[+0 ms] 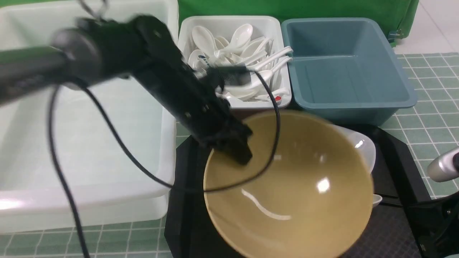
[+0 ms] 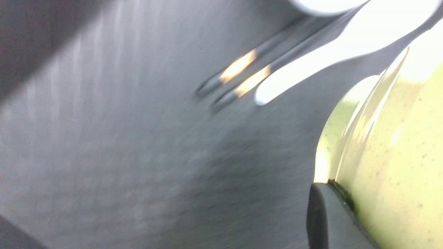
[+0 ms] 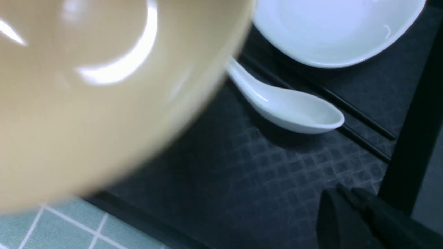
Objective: On blue table put chopsticks spoon bowls plates into blue grey white boxes.
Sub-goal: 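Place the tan bowl onto the bowl stack in the left bin with the left gripper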
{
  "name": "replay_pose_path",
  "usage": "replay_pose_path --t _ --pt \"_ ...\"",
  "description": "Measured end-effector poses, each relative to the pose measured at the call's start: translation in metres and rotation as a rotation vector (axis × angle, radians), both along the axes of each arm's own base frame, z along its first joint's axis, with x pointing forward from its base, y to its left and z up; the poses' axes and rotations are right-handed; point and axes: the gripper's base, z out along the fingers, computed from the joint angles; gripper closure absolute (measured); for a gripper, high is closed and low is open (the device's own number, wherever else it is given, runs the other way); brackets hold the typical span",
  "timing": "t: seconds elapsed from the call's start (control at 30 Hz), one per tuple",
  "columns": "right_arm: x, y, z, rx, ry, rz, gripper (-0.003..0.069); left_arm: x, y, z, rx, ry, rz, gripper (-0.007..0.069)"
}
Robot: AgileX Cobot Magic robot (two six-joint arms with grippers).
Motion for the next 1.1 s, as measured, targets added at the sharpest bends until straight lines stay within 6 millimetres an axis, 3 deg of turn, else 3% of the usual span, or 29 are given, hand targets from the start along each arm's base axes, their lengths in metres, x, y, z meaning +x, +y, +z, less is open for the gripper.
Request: replay_pose_path --t 0.03,0.1,0.2,0.23,0.27,0.3,0.37,0.47,0.57,0.73,0.8,0.83,1.0,1.1 --pt "0.0 0.0 0.0 0.0 0.0 0.0 0.0592 0.0 0.001 0.003 -0.011 -0.004 0.001 0.0619" --pt "0.0 0.0 0.0 0.0 0.0 0.0 0.059 -0.003 0.024 0.04 -0.136 -0.074 0.045 0.0619" --pt "0.0 0.0 0.0 0.0 0.0 0.0 0.0588 -0.005 0.069 0.078 -0.218 -0.185 0.147 0.0619" --pt "0.0 0.0 0.0 0.0 0.0 0.0 0.0587 -0.004 0.094 0.088 -0.213 -0.228 0.221 0.0619" --pt "0.0 0.0 0.0 0.0 0.0 0.0 0.0587 -0.004 0.098 0.089 -0.21 -0.233 0.234 0.0619" --pt "0.0 0.0 0.0 0.0 0.0 0.0 0.0586 -0.002 0.13 0.095 -0.181 -0.268 0.343 0.0619" --pt "0.0 0.0 0.0 0.0 0.0 0.0 0.0583 0.001 0.183 0.095 -0.11 -0.265 0.545 0.0619" --pt "0.0 0.0 0.0 0.0 0.0 0.0 0.0582 -0.003 0.245 0.082 0.039 -0.222 0.792 0.0619" --pt "0.0 0.0 0.0 0.0 0.0 0.0 0.058 -0.008 0.278 0.061 0.19 -0.177 0.927 0.0617" --pt "0.0 0.0 0.0 0.002 0.001 -0.002 0.058 -0.007 0.292 0.026 0.315 -0.075 1.034 0.0604" --pt "0.0 0.0 0.0 0.004 0.002 -0.005 0.0577 -0.003 0.291 0.001 0.36 0.005 1.05 0.0551" --pt "0.0 0.0 0.0 0.005 0.002 -0.006 0.0576 -0.002 0.291 0.0 0.363 0.009 1.051 0.0539" --pt "0.0 0.0 0.0 0.006 0.004 -0.008 0.0568 0.003 0.294 -0.015 0.416 0.047 1.079 0.0296" --pt "0.0 0.0 0.0 0.006 0.004 -0.008 0.0566 0.001 0.296 -0.012 0.453 0.057 1.09 0.021"
